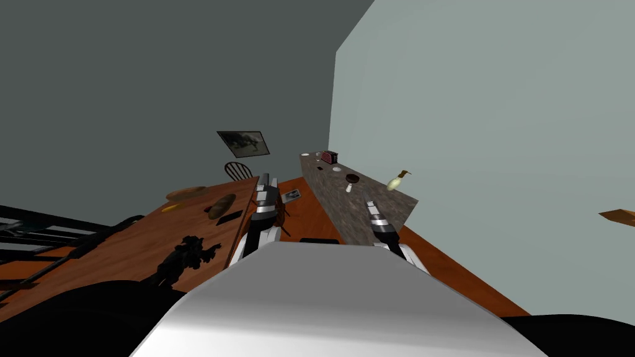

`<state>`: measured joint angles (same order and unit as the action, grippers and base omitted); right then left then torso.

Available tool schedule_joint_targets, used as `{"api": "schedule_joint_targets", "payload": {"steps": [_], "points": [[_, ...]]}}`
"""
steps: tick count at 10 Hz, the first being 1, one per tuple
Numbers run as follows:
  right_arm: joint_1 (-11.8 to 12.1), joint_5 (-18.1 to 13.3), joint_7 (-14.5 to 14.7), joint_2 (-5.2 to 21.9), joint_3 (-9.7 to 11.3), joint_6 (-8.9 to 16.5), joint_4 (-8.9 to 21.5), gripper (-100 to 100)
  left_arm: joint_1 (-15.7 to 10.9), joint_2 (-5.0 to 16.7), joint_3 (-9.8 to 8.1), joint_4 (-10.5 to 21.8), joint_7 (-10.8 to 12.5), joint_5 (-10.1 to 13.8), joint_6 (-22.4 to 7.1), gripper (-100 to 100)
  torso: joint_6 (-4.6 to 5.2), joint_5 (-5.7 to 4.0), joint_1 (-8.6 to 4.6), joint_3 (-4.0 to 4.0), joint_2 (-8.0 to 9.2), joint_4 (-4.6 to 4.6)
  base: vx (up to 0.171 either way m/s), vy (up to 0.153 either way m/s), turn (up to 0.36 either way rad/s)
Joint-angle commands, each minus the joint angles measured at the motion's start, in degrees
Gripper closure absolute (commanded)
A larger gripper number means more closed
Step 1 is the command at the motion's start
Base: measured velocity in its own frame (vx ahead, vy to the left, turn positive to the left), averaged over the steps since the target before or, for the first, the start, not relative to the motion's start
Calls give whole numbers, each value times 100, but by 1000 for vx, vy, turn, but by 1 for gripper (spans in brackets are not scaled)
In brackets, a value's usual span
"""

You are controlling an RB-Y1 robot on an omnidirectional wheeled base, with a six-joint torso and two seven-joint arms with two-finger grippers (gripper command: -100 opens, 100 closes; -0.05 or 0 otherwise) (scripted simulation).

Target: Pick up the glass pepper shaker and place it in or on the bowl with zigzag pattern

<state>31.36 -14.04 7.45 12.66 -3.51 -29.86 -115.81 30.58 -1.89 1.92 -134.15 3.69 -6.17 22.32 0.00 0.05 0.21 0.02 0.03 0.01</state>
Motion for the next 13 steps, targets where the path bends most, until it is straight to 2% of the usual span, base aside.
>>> {"api": "schedule_joint_targets", "payload": {"steps": [1, 7, 13], "points": [[-43, -214, 103, 96, -109, 94, 252, -100, 0, 0, 0, 0, 0, 0, 0, 0, 0, 0, 0, 0, 0, 0, -10, 45, -96], [-155, -890, 656, 353, -336, 392, 982, -100, 0, 0, 0, 0, 0, 0, 0, 0, -2, -2, -12, -10, -17, -4, 17, 34, -50], [-480, -1292, 1532, 666, -438, 566, 1790, -100, 1, 1, -1, 0, 0, 0, 0, 0, -3, -7, -30, -25, -44, -9, 79, -13, 43]]}}
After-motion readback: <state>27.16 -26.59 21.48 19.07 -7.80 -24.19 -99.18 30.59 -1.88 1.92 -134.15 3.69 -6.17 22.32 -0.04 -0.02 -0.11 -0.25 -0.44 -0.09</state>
